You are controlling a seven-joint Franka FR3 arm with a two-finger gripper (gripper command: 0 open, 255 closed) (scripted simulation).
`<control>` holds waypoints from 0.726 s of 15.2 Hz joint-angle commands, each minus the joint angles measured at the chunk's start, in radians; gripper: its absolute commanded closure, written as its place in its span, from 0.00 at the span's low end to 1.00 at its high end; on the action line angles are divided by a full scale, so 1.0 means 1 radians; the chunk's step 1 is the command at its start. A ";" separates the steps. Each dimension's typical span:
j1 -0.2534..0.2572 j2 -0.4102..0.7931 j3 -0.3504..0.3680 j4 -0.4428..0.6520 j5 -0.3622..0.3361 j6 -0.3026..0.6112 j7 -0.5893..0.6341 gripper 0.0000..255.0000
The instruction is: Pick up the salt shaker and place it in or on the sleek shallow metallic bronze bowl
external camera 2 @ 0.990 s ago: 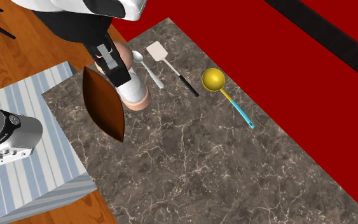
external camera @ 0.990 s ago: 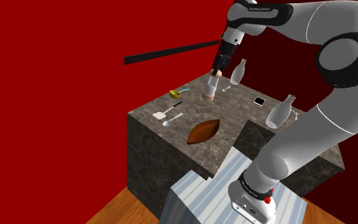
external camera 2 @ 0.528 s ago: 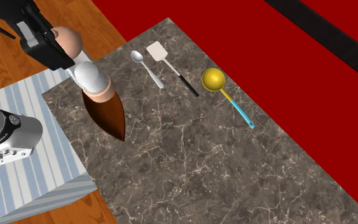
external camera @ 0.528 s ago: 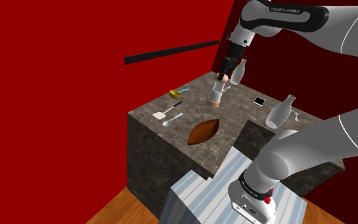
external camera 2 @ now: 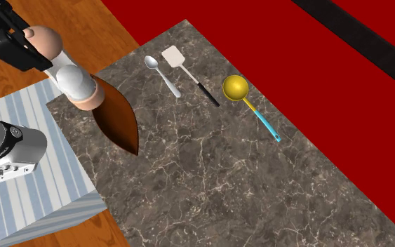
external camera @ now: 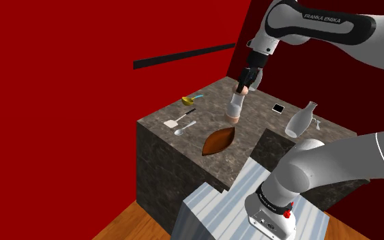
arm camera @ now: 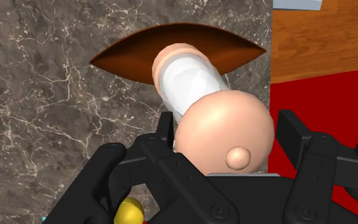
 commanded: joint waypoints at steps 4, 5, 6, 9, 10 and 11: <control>-0.003 -0.008 -0.003 -0.072 -0.003 0.064 -0.006 1.00; -0.004 -0.009 -0.004 -0.086 -0.004 0.077 -0.007 1.00; -0.004 -0.009 -0.005 -0.100 -0.005 0.090 -0.009 1.00; -0.006 -0.009 -0.008 -0.140 -0.007 0.130 -0.014 1.00; -0.007 -0.009 -0.009 -0.153 -0.007 0.143 -0.015 1.00; -0.007 -0.008 -0.010 -0.166 -0.008 0.157 -0.017 1.00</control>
